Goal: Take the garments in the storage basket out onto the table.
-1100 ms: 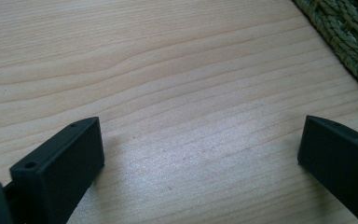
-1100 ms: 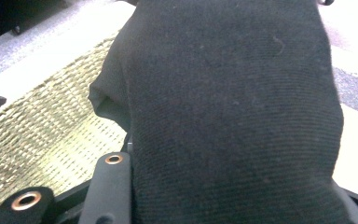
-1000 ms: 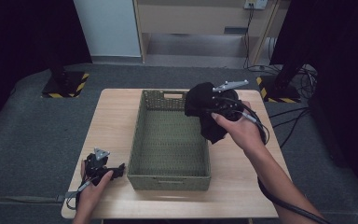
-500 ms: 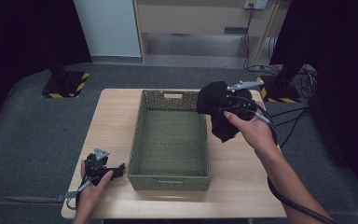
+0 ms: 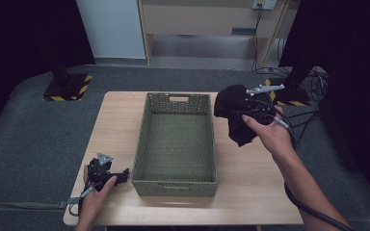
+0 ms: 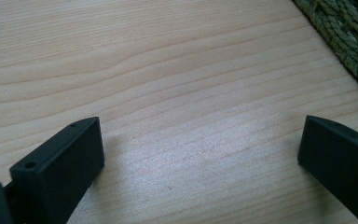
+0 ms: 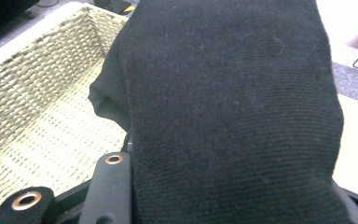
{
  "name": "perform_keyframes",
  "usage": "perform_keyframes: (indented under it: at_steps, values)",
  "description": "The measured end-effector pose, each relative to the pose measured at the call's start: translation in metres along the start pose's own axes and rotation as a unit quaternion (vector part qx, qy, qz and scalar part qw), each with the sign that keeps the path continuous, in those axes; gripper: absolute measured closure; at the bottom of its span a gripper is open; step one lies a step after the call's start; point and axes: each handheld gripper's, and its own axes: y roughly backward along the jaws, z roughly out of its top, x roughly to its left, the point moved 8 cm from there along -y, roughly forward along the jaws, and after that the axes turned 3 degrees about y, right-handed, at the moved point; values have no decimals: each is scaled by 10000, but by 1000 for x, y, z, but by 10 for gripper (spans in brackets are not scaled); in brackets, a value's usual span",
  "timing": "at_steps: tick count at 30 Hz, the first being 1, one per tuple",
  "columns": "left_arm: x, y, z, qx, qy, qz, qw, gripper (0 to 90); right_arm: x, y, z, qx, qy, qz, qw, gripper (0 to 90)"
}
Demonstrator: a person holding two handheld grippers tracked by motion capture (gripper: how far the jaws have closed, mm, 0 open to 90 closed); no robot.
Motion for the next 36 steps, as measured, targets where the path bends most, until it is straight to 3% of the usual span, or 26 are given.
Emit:
perform_keyframes:
  at_steps: [20,36]
  values:
    - [0,0,0,0,0,2,10000,0,-23,-9,-16,107,-109,-140,9998,551]
    - [0,0,0,-1,0,2,10000,0,-46,-37,-36,282,-241,-375,9986,550]
